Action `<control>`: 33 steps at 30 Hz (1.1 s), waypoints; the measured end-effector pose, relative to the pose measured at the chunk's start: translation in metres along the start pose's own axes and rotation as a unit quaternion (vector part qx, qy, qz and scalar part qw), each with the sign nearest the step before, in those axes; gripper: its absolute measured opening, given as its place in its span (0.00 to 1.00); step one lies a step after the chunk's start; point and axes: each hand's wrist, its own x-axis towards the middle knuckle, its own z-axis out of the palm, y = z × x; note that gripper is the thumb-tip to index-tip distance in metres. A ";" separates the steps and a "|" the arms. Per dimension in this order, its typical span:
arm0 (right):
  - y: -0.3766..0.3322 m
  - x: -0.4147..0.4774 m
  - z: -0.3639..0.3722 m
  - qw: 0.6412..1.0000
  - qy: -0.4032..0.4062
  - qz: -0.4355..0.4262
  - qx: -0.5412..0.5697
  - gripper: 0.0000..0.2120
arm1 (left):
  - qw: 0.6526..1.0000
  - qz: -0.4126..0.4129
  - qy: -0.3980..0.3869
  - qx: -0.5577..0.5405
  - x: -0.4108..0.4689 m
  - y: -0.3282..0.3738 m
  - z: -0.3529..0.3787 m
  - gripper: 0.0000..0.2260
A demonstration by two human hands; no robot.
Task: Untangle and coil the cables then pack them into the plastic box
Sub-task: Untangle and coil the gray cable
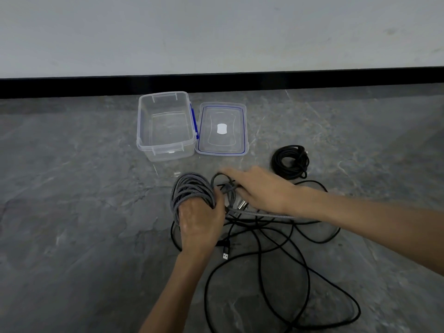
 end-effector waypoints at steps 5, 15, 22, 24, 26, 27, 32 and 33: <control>0.023 -0.011 0.003 0.991 0.126 0.017 0.037 0.10 | 0.998 -0.054 0.019 0.019 0.009 -0.005 -0.006 0.23; 0.066 -0.004 0.004 0.729 0.229 0.390 0.514 0.14 | 0.994 -0.096 0.042 -0.021 0.010 -0.002 -0.012 0.25; 0.044 -0.007 -0.010 0.900 0.065 0.356 0.242 0.23 | 0.994 -0.105 0.028 -0.024 0.009 0.004 -0.014 0.25; 0.017 -0.008 -0.023 0.938 0.042 0.296 0.178 0.20 | 0.994 -0.100 0.026 -0.022 0.009 0.007 -0.014 0.24; -0.008 -0.011 -0.035 0.960 0.035 0.230 0.156 0.21 | 0.994 -0.094 0.034 -0.032 0.009 0.006 -0.012 0.22; -0.018 -0.012 -0.039 0.965 0.018 0.197 0.173 0.23 | 0.994 -0.091 0.041 -0.035 0.009 0.005 -0.012 0.23; -0.044 -0.016 -0.031 0.940 -0.135 0.132 0.286 0.13 | 0.994 -0.082 0.051 -0.052 0.013 0.003 -0.010 0.28; -0.044 -0.015 -0.029 0.950 -0.119 0.120 0.262 0.12 | 0.994 -0.082 0.051 -0.058 0.014 0.002 -0.010 0.28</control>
